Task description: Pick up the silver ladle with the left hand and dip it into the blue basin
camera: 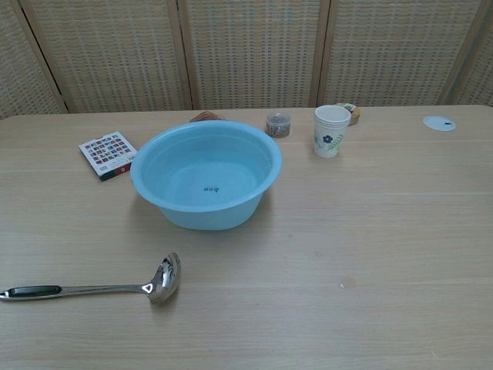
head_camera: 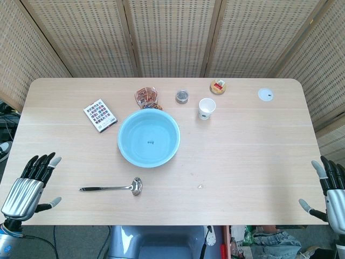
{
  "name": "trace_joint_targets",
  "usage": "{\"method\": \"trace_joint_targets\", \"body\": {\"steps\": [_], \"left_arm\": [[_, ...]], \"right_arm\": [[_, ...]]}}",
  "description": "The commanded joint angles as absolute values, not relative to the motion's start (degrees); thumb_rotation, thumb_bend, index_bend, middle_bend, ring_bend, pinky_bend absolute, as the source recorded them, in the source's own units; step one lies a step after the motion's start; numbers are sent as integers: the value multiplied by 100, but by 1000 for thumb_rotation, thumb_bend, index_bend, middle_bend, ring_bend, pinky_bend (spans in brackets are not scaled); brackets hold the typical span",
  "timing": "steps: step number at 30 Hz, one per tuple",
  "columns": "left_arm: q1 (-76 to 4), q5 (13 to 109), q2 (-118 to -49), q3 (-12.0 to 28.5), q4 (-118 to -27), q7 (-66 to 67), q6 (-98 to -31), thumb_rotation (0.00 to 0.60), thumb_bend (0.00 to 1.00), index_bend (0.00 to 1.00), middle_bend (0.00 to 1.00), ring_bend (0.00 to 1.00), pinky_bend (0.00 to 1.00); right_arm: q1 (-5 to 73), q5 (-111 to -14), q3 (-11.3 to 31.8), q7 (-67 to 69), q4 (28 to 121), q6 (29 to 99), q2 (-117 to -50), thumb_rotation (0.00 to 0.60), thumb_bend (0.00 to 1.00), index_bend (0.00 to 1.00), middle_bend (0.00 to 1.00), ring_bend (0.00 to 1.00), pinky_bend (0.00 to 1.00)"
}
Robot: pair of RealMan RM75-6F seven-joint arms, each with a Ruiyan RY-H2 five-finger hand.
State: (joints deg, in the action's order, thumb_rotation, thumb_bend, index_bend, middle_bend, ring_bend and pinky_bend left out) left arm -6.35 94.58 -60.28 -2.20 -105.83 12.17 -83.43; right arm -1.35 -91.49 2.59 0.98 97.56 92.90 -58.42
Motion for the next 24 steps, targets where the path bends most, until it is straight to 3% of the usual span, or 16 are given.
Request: {"method": "trace_joint_targets", "body": {"steps": [1,11,13,14,16,18,21,24], "left_arm": [[-639,9454,-6029,-221,-10583,1223,-8332,600,130,0,0,0,0],[-666,9434,-6048,-233,-10583,1279,-8246,600,130,0,0,0,0],[-717,9406,-6057,-240,-10563,1298,-8130,600,130,0,126,55,3],[-760,9368,-6070,-245,-10549,1284,-8026,600,130,0,263,152,46],[-834,9298,-6109,-233,-10521,1240,-7872,600,131,0,543,414,283],[-955,9223,-6176,-224,-10449,1128,-7633,600,130,0,787,747,733],[-1195,9065,-6455,-161,-10120,1017,-7203,600,131,0,919,918,941],[-1367,8816,-6849,-112,-9718,1041,-6816,600,137,89,967,977,995]], "right_arm": [[-136,-9148,263,79,9760,9298,-5845,600,0,0,0,0,0],[-140,-9116,275,76,9767,9294,-5845,600,0,0,0,0,0],[-138,-9119,276,81,9770,9293,-5841,600,0,0,0,0,0],[-137,-9114,277,85,9772,9289,-5839,600,0,0,0,0,0],[-134,-9106,278,91,9775,9278,-5836,600,0,0,0,0,0],[-130,-9095,280,98,9779,9267,-5833,600,0,0,0,0,0],[-129,-9097,276,115,9779,9259,-5827,600,0,0,0,0,0],[-130,-9103,269,139,9779,9255,-5823,600,0,0,0,0,0]]}}
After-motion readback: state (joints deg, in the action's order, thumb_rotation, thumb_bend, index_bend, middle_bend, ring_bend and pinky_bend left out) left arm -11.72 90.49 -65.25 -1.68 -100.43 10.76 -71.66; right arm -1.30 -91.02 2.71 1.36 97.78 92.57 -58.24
